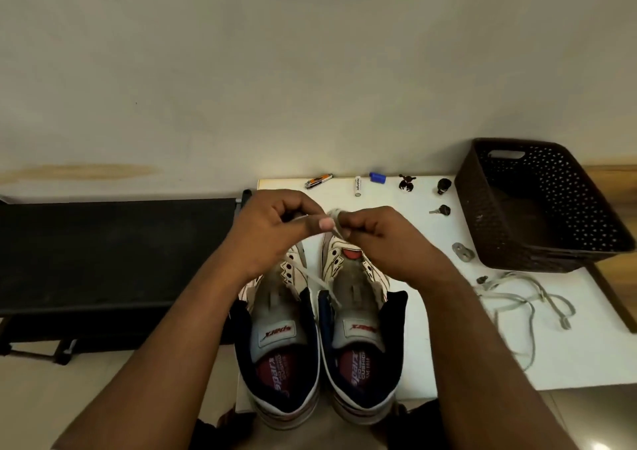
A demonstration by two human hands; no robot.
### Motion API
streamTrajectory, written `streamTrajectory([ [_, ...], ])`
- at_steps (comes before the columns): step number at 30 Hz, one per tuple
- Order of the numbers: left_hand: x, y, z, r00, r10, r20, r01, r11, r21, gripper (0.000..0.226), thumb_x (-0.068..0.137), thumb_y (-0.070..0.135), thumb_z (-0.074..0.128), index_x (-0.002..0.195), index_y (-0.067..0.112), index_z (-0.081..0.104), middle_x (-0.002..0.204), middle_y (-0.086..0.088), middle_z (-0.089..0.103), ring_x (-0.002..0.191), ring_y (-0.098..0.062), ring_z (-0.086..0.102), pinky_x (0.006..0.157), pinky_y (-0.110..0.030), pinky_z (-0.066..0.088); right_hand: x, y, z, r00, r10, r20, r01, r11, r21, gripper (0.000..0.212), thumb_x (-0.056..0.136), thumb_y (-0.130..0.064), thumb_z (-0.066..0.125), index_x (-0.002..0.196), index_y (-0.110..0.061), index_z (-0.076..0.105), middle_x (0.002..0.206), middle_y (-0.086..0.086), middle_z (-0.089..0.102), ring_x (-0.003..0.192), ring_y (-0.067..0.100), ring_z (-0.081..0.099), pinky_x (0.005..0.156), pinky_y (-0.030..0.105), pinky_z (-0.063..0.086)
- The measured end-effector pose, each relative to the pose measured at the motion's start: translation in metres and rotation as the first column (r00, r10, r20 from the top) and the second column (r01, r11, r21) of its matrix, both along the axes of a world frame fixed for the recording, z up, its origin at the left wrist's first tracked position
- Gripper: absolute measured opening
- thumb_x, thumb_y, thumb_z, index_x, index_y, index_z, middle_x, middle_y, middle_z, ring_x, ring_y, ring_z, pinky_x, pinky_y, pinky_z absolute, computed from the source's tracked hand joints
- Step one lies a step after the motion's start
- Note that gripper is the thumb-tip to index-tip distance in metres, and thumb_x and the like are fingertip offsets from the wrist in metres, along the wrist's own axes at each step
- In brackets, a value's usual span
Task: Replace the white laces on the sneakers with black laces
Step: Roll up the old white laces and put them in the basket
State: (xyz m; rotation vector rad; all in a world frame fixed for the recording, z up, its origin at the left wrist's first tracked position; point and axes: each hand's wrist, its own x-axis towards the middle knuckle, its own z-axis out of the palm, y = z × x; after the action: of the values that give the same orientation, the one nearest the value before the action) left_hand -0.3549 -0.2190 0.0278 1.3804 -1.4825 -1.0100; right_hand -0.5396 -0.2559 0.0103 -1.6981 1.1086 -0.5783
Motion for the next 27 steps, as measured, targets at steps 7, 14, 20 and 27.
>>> streamTrajectory([
  [7,0.002,-0.002,0.0,0.969,0.204,-0.136,-0.225,0.96,-0.164,0.008,0.072,0.01,0.079,0.073,0.01,0.072,0.071,-0.008,0.069,0.064,-0.023,0.061,0.061,-0.027,0.049,0.0,0.008,0.014,0.959,0.149,0.243,-0.205,0.953,0.224,0.031,0.092,0.006,0.05,0.11,-0.009,0.07,0.106,0.007,0.073,0.105,0.023,0.067,0.092,0.032,0.052],
  [14,-0.01,-0.005,-0.006,0.991,0.086,-0.105,-0.1,0.986,-0.134,0.008,0.087,0.01,0.067,0.082,0.012,0.073,0.073,0.01,0.071,0.071,-0.002,0.063,0.067,-0.015,0.048,-0.009,0.012,0.027,0.75,0.115,0.651,-0.419,0.844,0.334,0.031,0.087,0.002,0.049,0.112,0.0,0.068,0.107,0.018,0.071,0.103,0.03,0.067,0.086,0.035,0.054],
  [20,-0.017,0.002,-0.013,0.991,0.009,0.132,0.001,0.997,-0.072,0.016,0.092,0.029,0.063,0.098,0.021,0.075,0.086,0.002,0.073,0.08,-0.01,0.064,0.069,-0.02,0.047,0.001,0.002,0.029,0.302,-0.268,0.915,-0.051,0.954,0.296,0.034,0.088,-0.001,0.044,0.106,-0.007,0.072,0.114,0.015,0.069,0.114,0.028,0.062,0.096,0.036,0.051],
  [27,-0.002,0.0,-0.003,0.983,-0.02,0.182,0.046,0.99,-0.136,0.004,0.084,0.024,0.072,0.084,0.027,0.074,0.077,0.019,0.068,0.074,0.004,0.062,0.061,-0.014,0.051,-0.002,-0.004,0.003,0.995,-0.088,0.054,0.093,0.99,-0.11,0.022,0.094,-0.004,0.055,0.098,-0.015,0.074,0.1,0.008,0.072,0.101,0.022,0.066,0.086,0.024,0.054],
])
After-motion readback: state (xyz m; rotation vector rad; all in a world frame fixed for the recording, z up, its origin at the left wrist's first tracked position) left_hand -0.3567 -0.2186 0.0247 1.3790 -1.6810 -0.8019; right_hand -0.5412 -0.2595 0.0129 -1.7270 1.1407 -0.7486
